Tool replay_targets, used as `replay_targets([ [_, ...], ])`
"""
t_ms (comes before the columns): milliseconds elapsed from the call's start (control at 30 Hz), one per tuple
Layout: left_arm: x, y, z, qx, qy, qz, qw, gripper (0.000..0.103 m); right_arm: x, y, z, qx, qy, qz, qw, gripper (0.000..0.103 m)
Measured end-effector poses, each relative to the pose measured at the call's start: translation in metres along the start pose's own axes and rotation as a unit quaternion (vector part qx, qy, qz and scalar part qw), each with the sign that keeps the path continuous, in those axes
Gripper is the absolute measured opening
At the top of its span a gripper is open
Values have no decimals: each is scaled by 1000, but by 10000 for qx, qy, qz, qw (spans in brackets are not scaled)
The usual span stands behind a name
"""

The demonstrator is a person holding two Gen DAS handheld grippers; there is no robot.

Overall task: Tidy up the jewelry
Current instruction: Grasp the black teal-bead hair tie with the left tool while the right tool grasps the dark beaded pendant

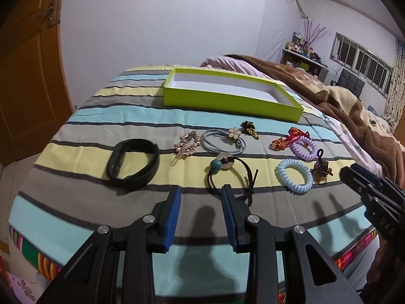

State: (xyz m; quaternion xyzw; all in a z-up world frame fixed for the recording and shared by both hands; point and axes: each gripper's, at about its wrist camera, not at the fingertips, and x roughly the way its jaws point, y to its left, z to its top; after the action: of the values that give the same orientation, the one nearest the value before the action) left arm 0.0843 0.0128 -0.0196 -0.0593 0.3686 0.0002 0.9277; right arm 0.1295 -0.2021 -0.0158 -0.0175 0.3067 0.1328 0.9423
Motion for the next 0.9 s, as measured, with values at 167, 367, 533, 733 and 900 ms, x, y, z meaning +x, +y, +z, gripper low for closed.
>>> replay_targets([
  [167,13,-3,9,9,203,-77,9998,34,15,-2,8,-9,210,31,9998,35],
  [367,25,-2,16,35,445,-25,9990,34,34,0,12,-61,565,70,9984,35],
  [533,29,-4,18,155,479,107,9987,21,42,-1,12,-55,755,40,9971,34],
  [733,30,-4,20,196,461,154,9986,7,43,-6,11,53,856,179,9962,32],
  [900,26,-4,19,217,353,46,9991,2,39,-6,9,80,837,253,9961,21],
])
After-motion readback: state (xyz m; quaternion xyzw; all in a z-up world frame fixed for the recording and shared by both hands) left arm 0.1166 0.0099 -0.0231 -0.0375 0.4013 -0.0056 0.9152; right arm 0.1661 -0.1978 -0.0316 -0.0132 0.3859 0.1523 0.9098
